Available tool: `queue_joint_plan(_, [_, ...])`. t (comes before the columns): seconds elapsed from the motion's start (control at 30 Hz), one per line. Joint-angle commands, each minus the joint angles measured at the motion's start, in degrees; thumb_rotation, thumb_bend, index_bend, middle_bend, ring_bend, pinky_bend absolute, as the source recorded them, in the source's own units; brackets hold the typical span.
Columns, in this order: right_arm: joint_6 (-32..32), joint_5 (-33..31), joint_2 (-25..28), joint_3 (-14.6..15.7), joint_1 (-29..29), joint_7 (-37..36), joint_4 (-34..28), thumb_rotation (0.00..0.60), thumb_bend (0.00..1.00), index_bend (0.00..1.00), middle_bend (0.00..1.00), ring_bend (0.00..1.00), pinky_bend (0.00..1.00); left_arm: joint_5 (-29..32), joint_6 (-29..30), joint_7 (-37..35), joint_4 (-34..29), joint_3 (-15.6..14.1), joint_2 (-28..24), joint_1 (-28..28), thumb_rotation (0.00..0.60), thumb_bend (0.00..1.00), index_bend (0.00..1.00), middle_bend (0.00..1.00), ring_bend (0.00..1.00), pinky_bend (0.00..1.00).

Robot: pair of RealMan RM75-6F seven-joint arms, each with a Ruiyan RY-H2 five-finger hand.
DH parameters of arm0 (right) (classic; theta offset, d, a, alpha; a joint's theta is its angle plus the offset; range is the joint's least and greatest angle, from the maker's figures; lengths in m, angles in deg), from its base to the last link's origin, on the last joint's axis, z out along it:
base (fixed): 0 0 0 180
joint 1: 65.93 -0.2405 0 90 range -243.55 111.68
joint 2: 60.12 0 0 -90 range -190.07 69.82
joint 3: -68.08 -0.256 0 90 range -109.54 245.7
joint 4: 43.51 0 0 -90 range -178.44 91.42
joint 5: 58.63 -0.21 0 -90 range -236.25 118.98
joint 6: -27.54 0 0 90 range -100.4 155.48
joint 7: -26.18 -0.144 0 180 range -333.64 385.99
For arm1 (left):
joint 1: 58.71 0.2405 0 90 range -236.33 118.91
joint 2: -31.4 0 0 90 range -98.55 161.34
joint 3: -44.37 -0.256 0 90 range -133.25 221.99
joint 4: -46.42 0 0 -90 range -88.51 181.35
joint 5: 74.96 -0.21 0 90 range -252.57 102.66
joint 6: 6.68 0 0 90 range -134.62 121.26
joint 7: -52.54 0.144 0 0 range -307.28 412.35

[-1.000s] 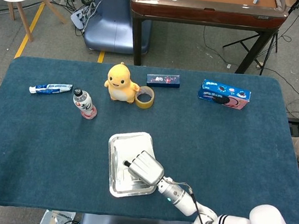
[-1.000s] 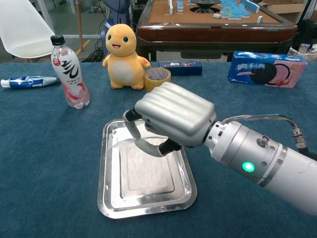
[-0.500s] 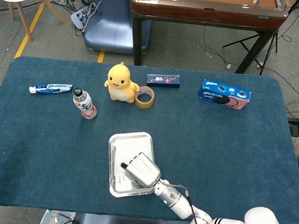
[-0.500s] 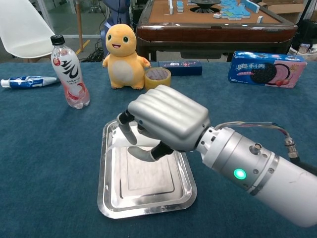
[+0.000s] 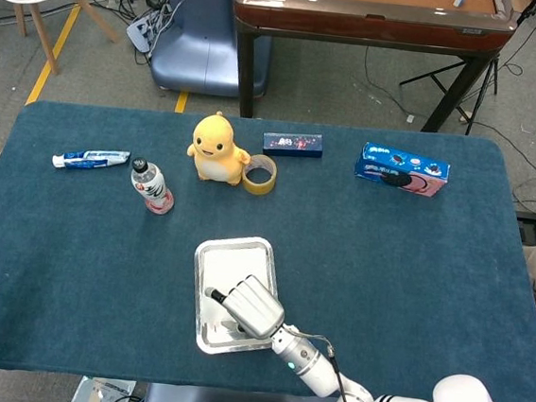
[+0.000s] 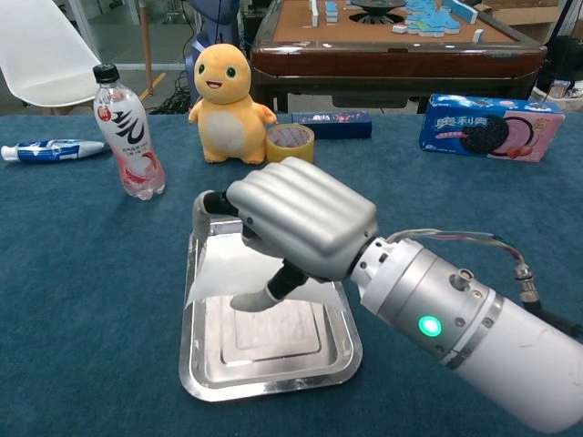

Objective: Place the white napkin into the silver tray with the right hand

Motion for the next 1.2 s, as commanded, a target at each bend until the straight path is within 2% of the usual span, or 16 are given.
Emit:
queue_joint_plan(0.03, [-0.07, -0.04, -0.2, -0.07, 0.03, -0.48, 0.04, 0.6, 0.0, 0.34, 1.0, 1.0, 1.0, -0.02, -0.02, 0.01, -0.04, -0.02, -0.03, 0.0, 0.6, 0.22, 0.28, 0.27, 0.21, 0.42])
queue_joint_plan(0.27, [0.38, -0.4, 0.36, -0.01, 0.15, -1.37, -1.0, 0.6, 0.0, 0.27, 1.0, 1.0, 1.0, 0.06, -0.05, 0.1, -0.2, -0.03, -0.1, 0.03, 0.6, 0.22, 0.28, 0.27, 0.21, 0.42])
queue_joint_plan(0.53, [2.79, -2.99, 1.85, -0.28, 0.59, -1.51, -5.18, 0.6, 0.0, 0.18, 1.0, 1.0, 1.0, 0.18, -0.27, 0.31, -0.26, -0.04, -0.1, -0.03, 0.6, 0.22, 0.28, 0.28, 0.21, 0.42])
queue_joint_plan(0.97, [11.32, -10.05, 7.15, -0.18, 0.3, -0.24, -13.74, 0.6, 0.0, 0.18, 1.0, 1.0, 1.0, 0.23, -0.32, 0.4, -0.23, -0.02, -0.04, -0.07, 0.6, 0.22, 0.28, 0.28, 0.22, 0.42])
queue_joint_plan(1.2, [13.34, -12.34, 8.9, -0.37, 0.15, 0.01, -16.52, 0.6, 0.0, 0.18, 1.0, 1.0, 1.0, 0.19, -0.34, 0.56, -0.3, -0.06, -0.02, -0.07, 0.6, 0.22, 0.28, 0.29, 0.22, 0.42])
